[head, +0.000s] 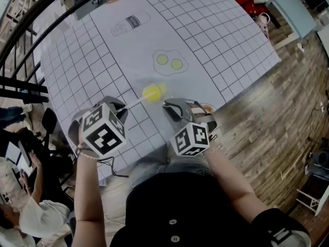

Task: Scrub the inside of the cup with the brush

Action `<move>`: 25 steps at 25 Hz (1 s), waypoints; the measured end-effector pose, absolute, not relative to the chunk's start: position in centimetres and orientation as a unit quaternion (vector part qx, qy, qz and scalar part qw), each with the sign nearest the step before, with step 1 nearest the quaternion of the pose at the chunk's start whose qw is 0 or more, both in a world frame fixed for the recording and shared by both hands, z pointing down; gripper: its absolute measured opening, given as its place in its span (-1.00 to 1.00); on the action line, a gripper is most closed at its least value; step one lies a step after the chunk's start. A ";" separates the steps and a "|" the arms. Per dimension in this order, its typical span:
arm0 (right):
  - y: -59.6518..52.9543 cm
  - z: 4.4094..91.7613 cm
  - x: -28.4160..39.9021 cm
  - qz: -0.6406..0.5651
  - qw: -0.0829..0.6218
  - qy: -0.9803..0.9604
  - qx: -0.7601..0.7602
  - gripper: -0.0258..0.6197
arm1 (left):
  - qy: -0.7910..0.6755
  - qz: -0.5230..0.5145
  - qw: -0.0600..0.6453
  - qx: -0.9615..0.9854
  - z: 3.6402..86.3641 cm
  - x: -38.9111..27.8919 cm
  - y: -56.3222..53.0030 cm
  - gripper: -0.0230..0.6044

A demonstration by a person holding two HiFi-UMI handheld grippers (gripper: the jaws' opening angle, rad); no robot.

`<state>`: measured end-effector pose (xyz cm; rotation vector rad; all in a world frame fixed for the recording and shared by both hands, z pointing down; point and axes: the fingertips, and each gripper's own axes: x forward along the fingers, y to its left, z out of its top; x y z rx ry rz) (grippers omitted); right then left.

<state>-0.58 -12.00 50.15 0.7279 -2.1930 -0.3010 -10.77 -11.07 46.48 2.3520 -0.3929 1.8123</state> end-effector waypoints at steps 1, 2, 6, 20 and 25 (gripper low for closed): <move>-12.0 50.1 -0.5 -0.121 0.396 -0.864 0.286 -0.77 | -0.133 0.595 0.096 0.787 46.5 -10.7 -10.9 -0.79; -12.1 50.1 -0.5 -0.125 0.398 -0.863 0.285 -0.77 | -0.134 0.586 0.117 0.790 46.5 -10.6 -10.7 -0.79; -12.1 50.1 -0.6 -0.139 0.402 -0.860 0.283 -0.77 | -0.149 0.544 0.186 0.804 46.5 -10.5 -10.6 -0.79; -11.8 50.4 -0.7 -0.168 0.415 -0.851 0.272 -0.76 | -0.176 0.367 0.406 0.818 47.0 -10.6 -9.8 -0.78; -12.0 50.4 -0.5 -0.176 0.419 -0.848 0.272 -0.76 | -0.176 0.299 0.489 0.801 47.2 -10.2 -9.4 -0.78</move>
